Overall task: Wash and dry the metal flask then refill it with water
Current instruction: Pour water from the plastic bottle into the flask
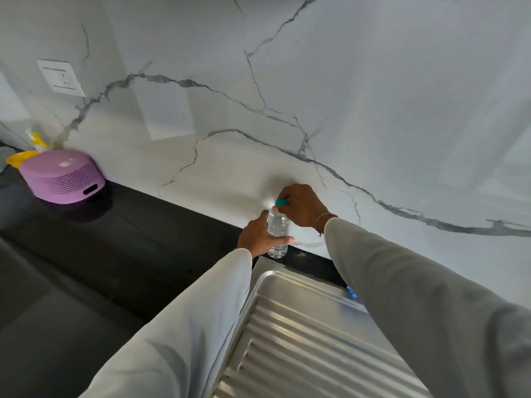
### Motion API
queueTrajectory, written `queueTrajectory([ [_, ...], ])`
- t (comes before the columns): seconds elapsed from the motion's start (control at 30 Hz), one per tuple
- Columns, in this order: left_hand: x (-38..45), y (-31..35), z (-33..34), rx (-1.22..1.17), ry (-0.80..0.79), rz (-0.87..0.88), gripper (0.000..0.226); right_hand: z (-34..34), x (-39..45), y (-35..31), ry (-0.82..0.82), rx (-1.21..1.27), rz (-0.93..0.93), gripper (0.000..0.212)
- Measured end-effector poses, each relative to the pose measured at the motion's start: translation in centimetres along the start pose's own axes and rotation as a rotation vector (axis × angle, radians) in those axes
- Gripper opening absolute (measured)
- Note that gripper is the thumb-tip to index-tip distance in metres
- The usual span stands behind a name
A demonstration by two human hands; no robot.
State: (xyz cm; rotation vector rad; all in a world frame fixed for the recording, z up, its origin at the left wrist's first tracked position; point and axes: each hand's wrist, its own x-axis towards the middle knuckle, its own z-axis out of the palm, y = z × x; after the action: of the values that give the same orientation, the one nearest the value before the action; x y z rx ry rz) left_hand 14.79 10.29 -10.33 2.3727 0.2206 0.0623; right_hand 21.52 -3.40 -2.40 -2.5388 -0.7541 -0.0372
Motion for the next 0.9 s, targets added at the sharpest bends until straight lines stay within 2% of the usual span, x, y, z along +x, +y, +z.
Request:
queueTrajectory([
  [0.1, -0.5, 0.3, 0.6, -0.034, 0.088, 0.011, 0.078, 0.2, -1.2, 0.0, 0.013, -0.018, 0.003, 0.024],
  [0.17, -1.1, 0.9, 0.6, -0.02, 0.106, 0.034, 0.078, 0.0, -2.2, 0.1, 0.025, 0.0, 0.009, 0.023],
  [0.27, -2.9, 1.8, 0.1, 0.009, 0.09, 0.089, 0.081, -0.9, -4.7, -0.6, 0.043, 0.032, 0.012, 0.026],
  [0.43, -7.5, 3.0, -0.6, 0.03, 0.083, 0.16, 0.067, -3.6, -10.5, -2.6, 0.059, 0.136, 0.047, 0.023],
  [0.6, -13.7, 4.8, -1.8, 0.148, 0.016, 0.276, 0.066, -6.2, -17.1, -4.9, 0.0, 0.167, 0.064, 0.032],
  [0.73, -18.0, 5.7, -2.6, 0.237, -0.01, 0.343, 0.055, -8.0, -21.1, -7.7, 0.046, 0.01, 0.094, 0.048],
  [0.83, -20.6, 5.7, -2.8, 0.268, 0.005, 0.391, 0.054, -8.7, -23.5, -9.4, -0.061, -0.118, 0.138, 0.064],
  [0.9, -22.1, 5.6, -3.1, 0.285, 0.024, 0.407, 0.056, -8.6, -24.8, -10.6, -0.115, -0.193, 0.145, 0.068],
])
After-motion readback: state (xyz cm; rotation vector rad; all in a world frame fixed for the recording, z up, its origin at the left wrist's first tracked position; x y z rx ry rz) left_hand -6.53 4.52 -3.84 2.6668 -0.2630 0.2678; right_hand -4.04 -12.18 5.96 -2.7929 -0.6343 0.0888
